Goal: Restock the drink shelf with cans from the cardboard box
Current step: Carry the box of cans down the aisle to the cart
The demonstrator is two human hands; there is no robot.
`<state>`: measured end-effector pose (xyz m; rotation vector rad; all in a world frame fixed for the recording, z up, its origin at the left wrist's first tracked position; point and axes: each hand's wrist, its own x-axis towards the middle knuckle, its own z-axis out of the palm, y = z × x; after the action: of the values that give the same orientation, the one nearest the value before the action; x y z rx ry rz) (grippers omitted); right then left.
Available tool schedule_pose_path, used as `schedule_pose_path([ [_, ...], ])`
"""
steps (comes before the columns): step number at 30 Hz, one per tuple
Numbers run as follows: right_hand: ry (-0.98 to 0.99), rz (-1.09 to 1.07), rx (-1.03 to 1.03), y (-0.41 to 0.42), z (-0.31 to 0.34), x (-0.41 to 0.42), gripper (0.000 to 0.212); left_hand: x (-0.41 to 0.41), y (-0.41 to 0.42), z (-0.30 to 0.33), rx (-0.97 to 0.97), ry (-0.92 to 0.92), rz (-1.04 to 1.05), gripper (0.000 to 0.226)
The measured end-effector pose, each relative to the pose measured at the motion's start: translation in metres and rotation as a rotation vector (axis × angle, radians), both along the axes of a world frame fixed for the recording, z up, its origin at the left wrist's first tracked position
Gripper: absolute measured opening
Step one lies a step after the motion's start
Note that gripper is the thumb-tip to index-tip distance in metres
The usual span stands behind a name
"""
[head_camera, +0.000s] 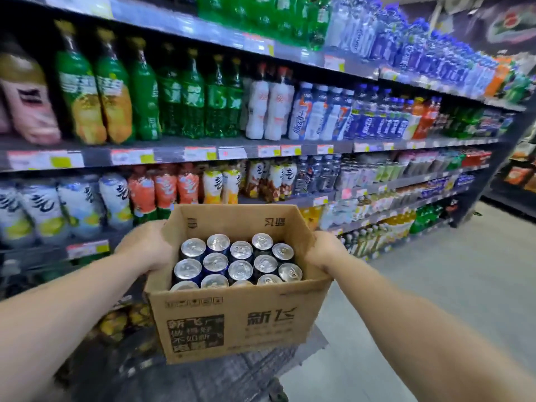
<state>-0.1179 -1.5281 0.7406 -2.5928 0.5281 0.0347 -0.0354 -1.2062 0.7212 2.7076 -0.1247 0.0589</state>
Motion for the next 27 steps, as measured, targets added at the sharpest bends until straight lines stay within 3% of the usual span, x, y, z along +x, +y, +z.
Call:
schedule_pose_path([
  [5, 0.082, 0.180, 0.098, -0.017, -0.067, 0.079, 0.030, 0.017, -0.002, -0.065, 0.003, 0.074, 0.189, 0.030],
  [11, 0.158, 0.338, 0.133, -0.047, -0.154, 0.141, 0.023, 0.005, -0.040, -0.141, -0.053, 0.201, 0.441, 0.042],
  [15, 0.248, 0.329, 0.101, -0.066, -0.212, 0.171, 0.033, 0.000, -0.070, -0.185, -0.141, 0.241, 0.545, 0.037],
  [19, 0.281, 0.339, 0.090, -0.070, -0.243, 0.183, 0.028, 0.009, -0.088, -0.233, -0.127, 0.300, 0.638, 0.047],
  [22, 0.311, 0.311, 0.077, -0.074, -0.271, 0.181, 0.032, 0.015, -0.096, -0.267, -0.116, 0.313, 0.675, 0.038],
  [25, 0.335, 0.237, 0.083, -0.074, -0.297, 0.171, 0.032, 0.018, -0.099, -0.308, -0.048, 0.348, 0.651, 0.054],
  [27, 0.365, 0.220, 0.095, -0.069, -0.312, 0.165, 0.029, 0.014, -0.098, -0.336, -0.062, 0.422, 0.670, 0.053],
])
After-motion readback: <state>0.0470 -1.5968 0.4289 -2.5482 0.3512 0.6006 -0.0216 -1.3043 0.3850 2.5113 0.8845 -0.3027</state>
